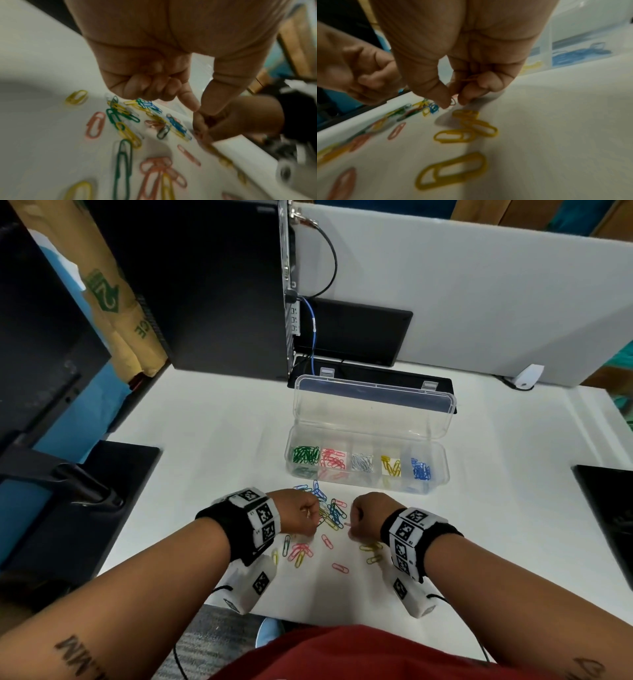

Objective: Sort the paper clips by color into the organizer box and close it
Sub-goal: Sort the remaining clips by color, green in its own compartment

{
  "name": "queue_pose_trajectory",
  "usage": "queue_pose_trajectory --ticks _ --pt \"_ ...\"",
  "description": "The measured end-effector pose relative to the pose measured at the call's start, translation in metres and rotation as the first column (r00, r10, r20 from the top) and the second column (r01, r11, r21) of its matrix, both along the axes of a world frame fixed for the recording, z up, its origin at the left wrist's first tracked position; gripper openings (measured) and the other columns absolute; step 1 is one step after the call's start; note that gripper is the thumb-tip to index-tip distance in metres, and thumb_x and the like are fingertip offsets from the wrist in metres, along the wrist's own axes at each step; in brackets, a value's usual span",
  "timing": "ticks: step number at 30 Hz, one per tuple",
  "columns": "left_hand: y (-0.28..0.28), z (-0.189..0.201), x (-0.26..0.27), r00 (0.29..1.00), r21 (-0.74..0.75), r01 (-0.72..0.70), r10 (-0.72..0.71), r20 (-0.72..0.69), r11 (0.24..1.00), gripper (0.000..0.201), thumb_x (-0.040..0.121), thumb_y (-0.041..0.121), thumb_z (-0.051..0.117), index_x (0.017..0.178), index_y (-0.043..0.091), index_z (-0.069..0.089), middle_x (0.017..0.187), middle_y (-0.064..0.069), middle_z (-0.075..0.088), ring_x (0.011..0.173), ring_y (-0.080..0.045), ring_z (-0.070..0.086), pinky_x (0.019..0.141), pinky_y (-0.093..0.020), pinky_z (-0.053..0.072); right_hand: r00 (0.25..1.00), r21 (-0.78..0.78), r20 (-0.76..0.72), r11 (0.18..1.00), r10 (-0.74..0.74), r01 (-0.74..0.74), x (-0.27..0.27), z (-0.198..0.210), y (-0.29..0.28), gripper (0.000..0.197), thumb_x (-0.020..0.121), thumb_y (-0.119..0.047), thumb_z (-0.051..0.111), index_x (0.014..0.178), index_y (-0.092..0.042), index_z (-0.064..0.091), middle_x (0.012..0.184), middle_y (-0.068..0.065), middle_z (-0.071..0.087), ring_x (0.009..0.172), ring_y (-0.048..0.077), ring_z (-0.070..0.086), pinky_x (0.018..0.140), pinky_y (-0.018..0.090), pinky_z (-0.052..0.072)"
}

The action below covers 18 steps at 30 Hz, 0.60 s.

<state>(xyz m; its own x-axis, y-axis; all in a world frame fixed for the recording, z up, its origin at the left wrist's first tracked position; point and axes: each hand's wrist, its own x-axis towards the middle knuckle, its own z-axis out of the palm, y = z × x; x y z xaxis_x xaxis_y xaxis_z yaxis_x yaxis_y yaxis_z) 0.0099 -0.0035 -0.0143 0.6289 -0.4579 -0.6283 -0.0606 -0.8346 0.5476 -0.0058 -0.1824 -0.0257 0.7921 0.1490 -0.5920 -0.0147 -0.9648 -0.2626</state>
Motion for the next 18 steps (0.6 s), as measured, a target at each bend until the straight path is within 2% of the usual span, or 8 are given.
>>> queue_pose_trajectory --ticks 3,4,6,8,9,13,16,18 --pt "-0.015 -0.003 -0.007 0.98 0.087 0.158 -0.167 0.111 0.984 0.017 0.076 0.017 0.066 0.09 0.026 0.063 0.07 0.012 0.05 0.07 -0.007 0.049 0.064 -0.02 0.041 0.995 0.12 -0.025 0.988 -0.092 0.094 0.0 0.003 -0.011 0.023 0.075 -0.014 0.064 0.061 -0.022 0.047 0.086 0.002 0.064 0.091 0.02 0.062 0.074 0.027 0.048" --pt "-0.021 -0.005 -0.009 0.968 0.117 0.201 -0.216 0.127 0.972 0.022 0.076 0.016 0.066 0.094 0.027 0.065 0.074 0.011 0.053 0.075 -0.011 0.053 0.069 -0.022 0.043 0.992 0.178 -0.022 0.976 -0.127 0.129 0.0 0.004 -0.016 0.022 0.076 -0.012 0.064 0.064 -0.022 0.049 0.084 0.0 0.062 0.088 0.019 0.06 0.072 0.025 0.046" --pt "-0.029 -0.009 -0.012 0.945 0.17 0.263 -0.289 0.15 0.95 0.029 0.076 0.015 0.064 0.101 0.029 0.066 0.097 0.006 0.063 0.092 -0.016 0.06 0.076 -0.021 0.043 0.98 0.278 -0.005 0.942 -0.197 0.19 -0.001 0.006 -0.024 0.009 0.08 -0.01 0.062 0.081 -0.018 0.059 0.075 -0.008 0.053 0.079 0.014 0.053 0.062 0.017 0.039" --pt "-0.033 -0.012 -0.012 0.927 0.2 0.305 -0.339 0.164 0.931 0.031 0.079 0.014 0.061 0.106 0.027 0.065 0.113 0.004 0.063 0.104 -0.018 0.06 0.077 -0.019 0.04 0.963 0.351 -0.046 0.899 -0.264 0.263 0.0 0.006 -0.03 0.02 0.083 -0.006 0.056 0.1 -0.012 0.066 0.071 -0.013 0.049 0.068 0.007 0.049 0.057 0.012 0.036" --pt "-0.035 -0.012 -0.012 0.919 0.208 0.318 -0.354 0.171 0.925 0.03 0.08 0.013 0.06 0.107 0.026 0.065 0.112 0.003 0.064 0.104 -0.019 0.06 0.076 -0.019 0.039 0.951 0.376 -0.09 0.874 -0.297 0.309 0.0 0.007 -0.033 0.022 0.084 -0.006 0.054 0.101 -0.011 0.067 0.071 -0.012 0.052 0.064 0.005 0.048 0.056 0.013 0.037" --pt "-0.034 -0.018 -0.011 0.915 0.234 0.319 -0.363 0.177 0.919 0.019 0.081 0.019 0.061 0.1 0.02 0.065 0.095 0.003 0.062 0.096 -0.019 0.064 0.069 -0.019 0.039 0.88 0.423 -0.269 0.772 -0.392 0.474 0.002 0.011 -0.037 0.023 0.087 -0.002 0.045 0.071 -0.009 0.061 0.065 0.003 0.053 0.052 0.012 0.048 0.048 0.02 0.041" --pt "-0.033 -0.019 -0.011 0.907 0.256 0.323 -0.376 0.191 0.911 0.017 0.084 0.022 0.061 0.1 0.017 0.065 0.106 0.001 0.065 0.1 -0.019 0.063 0.071 -0.019 0.037 0.769 0.489 -0.426 0.594 -0.477 0.639 0.004 0.012 -0.033 0.028 0.087 0.005 0.037 0.063 -0.003 0.051 0.066 0.013 0.049 0.052 0.02 0.046 0.049 0.027 0.041" --pt "-0.032 -0.018 -0.012 0.91 0.24 0.319 -0.367 0.192 0.917 0.018 0.084 0.019 0.06 0.1 0.014 0.065 0.097 0.003 0.065 0.095 -0.016 0.063 0.072 -0.019 0.038 0.732 0.503 -0.478 0.532 -0.486 0.681 0.004 0.014 -0.028 0.028 0.087 0.005 0.036 0.063 -0.002 0.05 0.072 0.017 0.051 0.056 0.023 0.047 0.052 0.029 0.04"
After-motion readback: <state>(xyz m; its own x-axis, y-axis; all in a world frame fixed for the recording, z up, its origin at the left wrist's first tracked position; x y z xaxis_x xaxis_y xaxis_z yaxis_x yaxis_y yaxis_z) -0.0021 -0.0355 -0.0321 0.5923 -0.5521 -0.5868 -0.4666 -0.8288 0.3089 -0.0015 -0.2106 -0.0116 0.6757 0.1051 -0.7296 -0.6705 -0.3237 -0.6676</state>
